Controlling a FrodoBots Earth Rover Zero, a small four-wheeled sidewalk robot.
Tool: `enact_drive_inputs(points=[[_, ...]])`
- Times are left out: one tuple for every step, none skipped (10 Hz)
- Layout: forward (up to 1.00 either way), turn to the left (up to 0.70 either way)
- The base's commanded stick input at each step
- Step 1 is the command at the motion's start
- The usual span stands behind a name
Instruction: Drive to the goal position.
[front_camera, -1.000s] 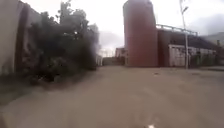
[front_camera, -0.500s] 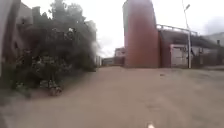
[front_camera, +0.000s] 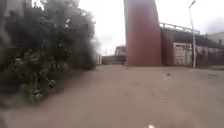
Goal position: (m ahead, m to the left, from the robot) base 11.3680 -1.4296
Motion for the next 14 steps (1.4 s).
enact_drive_inputs(points=[[1.0,0.0],[1.0,0.0],[1.0,0.0],[1.0,0.0],[1.0,0.0],[1.0,0.0],[1.0,0.0],[1.0,0.0],[1.0,-0.06],[1.0,-0.23],[1.0,0.0],[1.0,0.0],[1.0,0.0],[1.0,0.0]])
